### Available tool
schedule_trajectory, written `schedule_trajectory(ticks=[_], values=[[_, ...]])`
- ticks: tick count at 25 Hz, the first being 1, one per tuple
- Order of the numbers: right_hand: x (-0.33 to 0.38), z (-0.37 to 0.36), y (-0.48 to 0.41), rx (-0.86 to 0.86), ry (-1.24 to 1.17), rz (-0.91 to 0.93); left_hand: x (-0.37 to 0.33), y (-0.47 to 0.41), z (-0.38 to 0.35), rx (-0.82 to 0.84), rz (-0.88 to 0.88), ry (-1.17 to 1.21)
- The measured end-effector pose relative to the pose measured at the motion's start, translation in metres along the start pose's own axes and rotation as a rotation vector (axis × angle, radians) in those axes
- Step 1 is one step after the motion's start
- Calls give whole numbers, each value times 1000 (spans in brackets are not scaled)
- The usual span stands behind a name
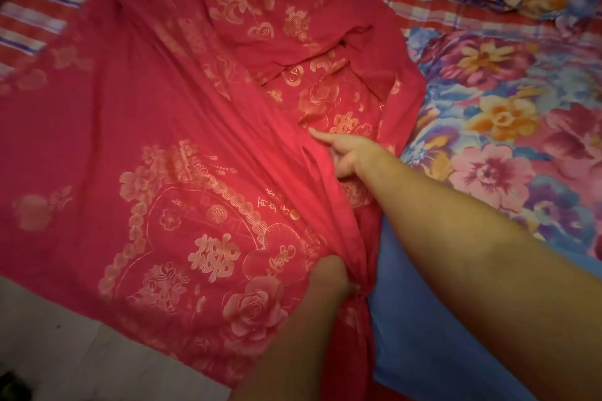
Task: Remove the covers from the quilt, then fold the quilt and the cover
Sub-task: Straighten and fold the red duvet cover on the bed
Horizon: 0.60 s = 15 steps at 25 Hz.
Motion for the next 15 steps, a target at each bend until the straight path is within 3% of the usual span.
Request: schedule_trajectory(ticks=[2,4,6,8,9,11,13,15], values=[[13,-15,7,34,163,16,3,-1,-2,22,30,18],[41,2,22,18,69,212,6,-4,-7,27,34,60],[72,80,51,-249,-245,583,4,-1,-14,47,7,26],[63,156,85,-622,-319,812,0,2,-12,25,-11,-108],[62,172,92,-743,-204,835,-2,3,-9,6,-9,-137],[67,166,90,-974,278,765,-4,3,-10,46,17,-135],[72,137,100,-1228,733,829,-10,4,-9,59,-15,-118],[69,123,128,-1439,816,936,-19,6,-12,40,-101,71]])
Point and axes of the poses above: each hand's wrist, its own y-axis away from the middle knuckle, its own z-axis out of the back of the hand, x = y × z, the point moved 9 cm from there along -y, towards the middle knuckle, and after that the axes turned 8 degrees about -z, right-handed, at the moved point
